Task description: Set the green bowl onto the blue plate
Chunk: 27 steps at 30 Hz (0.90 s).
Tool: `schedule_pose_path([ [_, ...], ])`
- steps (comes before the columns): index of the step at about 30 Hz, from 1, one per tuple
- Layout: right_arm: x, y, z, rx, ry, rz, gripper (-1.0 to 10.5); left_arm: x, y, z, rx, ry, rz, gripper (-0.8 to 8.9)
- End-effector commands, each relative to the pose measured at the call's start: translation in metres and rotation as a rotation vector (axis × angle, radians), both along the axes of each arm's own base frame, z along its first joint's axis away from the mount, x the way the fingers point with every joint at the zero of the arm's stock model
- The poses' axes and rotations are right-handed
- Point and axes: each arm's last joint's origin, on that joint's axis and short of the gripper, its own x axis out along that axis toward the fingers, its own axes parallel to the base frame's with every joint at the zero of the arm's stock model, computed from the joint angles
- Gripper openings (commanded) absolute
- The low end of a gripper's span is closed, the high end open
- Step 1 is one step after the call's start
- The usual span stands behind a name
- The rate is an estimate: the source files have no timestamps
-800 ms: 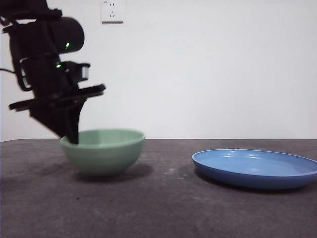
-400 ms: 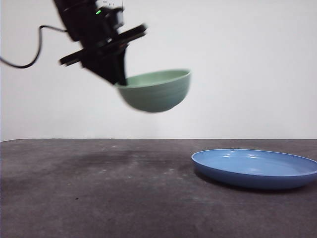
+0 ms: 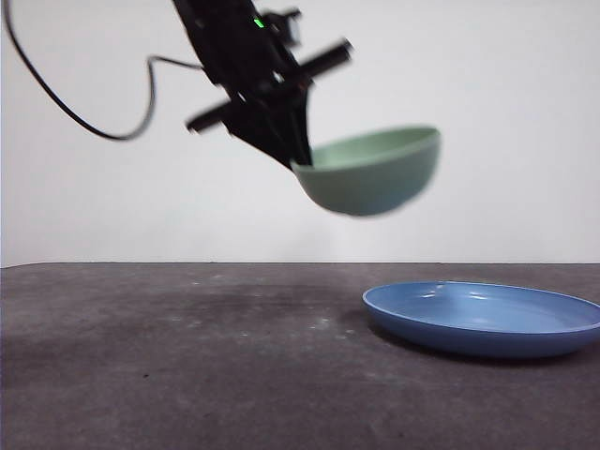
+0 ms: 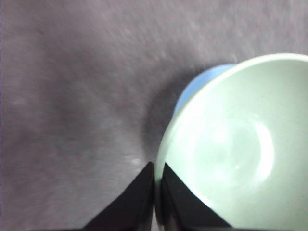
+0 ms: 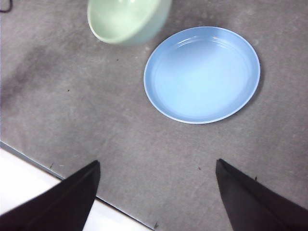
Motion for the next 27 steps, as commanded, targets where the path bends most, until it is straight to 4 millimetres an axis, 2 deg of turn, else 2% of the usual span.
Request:
schedule_pose_path([
  [1,0.0,0.0,0.005,0.009,-0.014,-0.005,3.9,0.007,-0.021,-0.007,-0.011,0.008,-0.016,0.12],
  [6,0.0,0.0,0.005,0.007,-0.014,-0.007,3.9,0.015,-0.053,-0.029,0.011,0.034,-0.061,0.12],
  [13,0.0,0.0,0.005,0.009,-0.012,-0.009,3.9,0.022,-0.086,-0.059,0.049,0.077,-0.102,0.12],
  [19,0.0,0.0,0.005,0.009,-0.012,-0.009,3.9,0.022,-0.099,-0.079,0.081,0.111,-0.121,0.12],
  [24,-0.001,0.0,0.005,0.009,-0.013,-0.009,3.9,0.021,-0.102,-0.083,0.09,0.118,-0.128,0.14],
  [27,0.0,0.0,0.005,0.009,-0.012,-0.009,3.9,0.019,-0.103,-0.083,0.09,0.117,-0.134,0.82],
])
